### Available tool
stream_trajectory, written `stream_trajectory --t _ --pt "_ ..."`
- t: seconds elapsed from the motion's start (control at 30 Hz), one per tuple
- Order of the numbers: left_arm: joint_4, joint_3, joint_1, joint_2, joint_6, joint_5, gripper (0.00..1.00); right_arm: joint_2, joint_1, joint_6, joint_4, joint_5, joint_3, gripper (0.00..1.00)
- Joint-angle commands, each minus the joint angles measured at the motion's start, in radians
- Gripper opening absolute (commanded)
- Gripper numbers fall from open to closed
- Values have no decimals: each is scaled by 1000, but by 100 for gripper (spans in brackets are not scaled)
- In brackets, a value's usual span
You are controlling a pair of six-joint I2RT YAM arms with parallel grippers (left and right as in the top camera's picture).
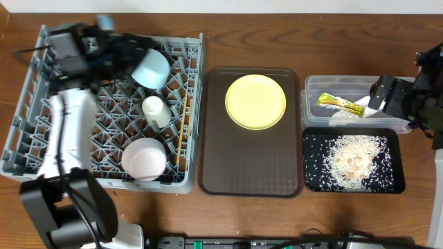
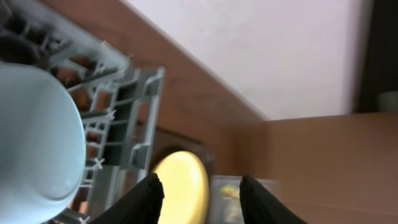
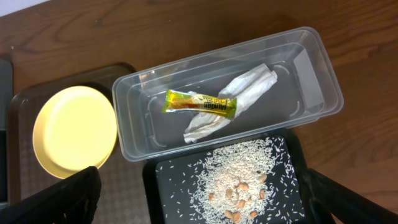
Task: Sort waste into correct bins and load items into the dishwasher
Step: 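Lower the light-blue bowl into the rack and release it, then move the left gripper back to the yellow plate on the brown tray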
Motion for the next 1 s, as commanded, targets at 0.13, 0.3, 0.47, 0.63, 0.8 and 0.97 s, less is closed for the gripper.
stream_trajectory --t 0.13,0.3,0.47,0.63,0.8,0.97 --pt "-62 -4 -117 64 173 -501 39 0 -3 14 -1 -4 11 99" --pt "-115 -4 -113 67 193 -516 31 0 -3 14 -1 -4 11 99" --pt "-162 -3 -113 37 193 -520 28 0 -3 14 -1 -4 11 99" --pt "-234 -3 -121 -13 193 -534 27 0 -3 14 -1 -4 11 99" --pt "-248 -1 -147 -85 216 -581 27 0 -3 14 -1 -4 11 99" --pt "-224 -1 -184 -138 257 -783 24 0 -3 14 -1 -4 11 99"
